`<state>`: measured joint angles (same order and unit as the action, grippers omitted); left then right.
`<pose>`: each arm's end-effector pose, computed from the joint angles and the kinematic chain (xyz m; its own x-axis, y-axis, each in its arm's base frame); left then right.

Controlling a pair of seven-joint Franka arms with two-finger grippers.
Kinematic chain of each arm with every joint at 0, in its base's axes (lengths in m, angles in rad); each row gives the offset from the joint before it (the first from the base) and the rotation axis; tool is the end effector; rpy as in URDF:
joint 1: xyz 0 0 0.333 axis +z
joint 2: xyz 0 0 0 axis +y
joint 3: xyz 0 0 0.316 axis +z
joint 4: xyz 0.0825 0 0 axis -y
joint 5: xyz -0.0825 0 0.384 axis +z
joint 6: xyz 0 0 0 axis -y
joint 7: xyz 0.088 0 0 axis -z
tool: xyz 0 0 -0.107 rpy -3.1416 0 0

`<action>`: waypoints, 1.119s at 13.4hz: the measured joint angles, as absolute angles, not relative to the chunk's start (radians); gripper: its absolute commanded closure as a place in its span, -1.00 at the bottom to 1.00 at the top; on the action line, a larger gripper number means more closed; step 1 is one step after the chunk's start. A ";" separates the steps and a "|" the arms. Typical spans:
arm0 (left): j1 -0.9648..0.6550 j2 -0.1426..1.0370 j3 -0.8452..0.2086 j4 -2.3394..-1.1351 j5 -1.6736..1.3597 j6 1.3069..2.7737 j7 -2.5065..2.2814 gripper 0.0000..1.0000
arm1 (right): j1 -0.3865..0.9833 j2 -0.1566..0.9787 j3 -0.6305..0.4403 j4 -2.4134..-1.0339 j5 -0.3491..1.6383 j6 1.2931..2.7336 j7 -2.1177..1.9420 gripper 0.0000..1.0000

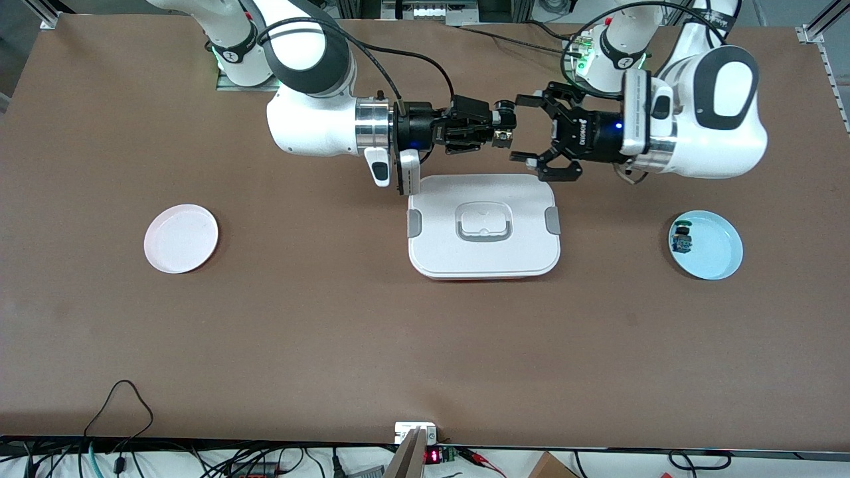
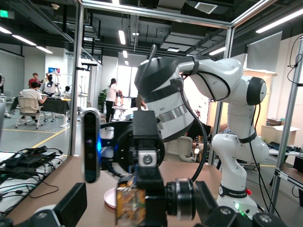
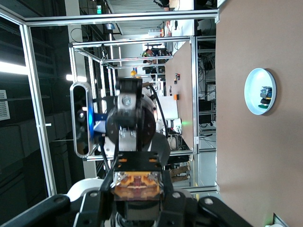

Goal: Transfer orange switch to right arm and place
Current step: 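Open the left gripper and withdraw it while the right gripper pulls back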

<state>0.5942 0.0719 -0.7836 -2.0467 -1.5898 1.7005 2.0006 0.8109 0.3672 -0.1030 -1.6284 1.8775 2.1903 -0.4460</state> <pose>0.5340 -0.1907 0.4779 0.1012 -0.0052 0.9949 -0.9926 0.0663 0.1013 0.5032 0.4888 0.4699 0.9984 0.0299 -0.0475 -0.0461 -0.0443 -0.9980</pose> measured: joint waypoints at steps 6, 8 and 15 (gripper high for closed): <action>0.819 0.107 -0.772 -1.982 -1.423 1.668 2.098 -1.00 | 0.788 0.356 -0.111 -1.630 1.877 2.184 -0.450 0.98; 0.887 0.173 -0.771 -1.906 -1.288 1.655 2.114 -1.00 | 0.757 0.345 -0.114 -1.636 1.871 2.143 -0.450 0.99; 0.930 0.652 -0.746 -1.418 -0.787 1.485 2.128 -1.00 | 0.561 0.341 -0.128 -1.654 1.729 1.859 -0.450 0.99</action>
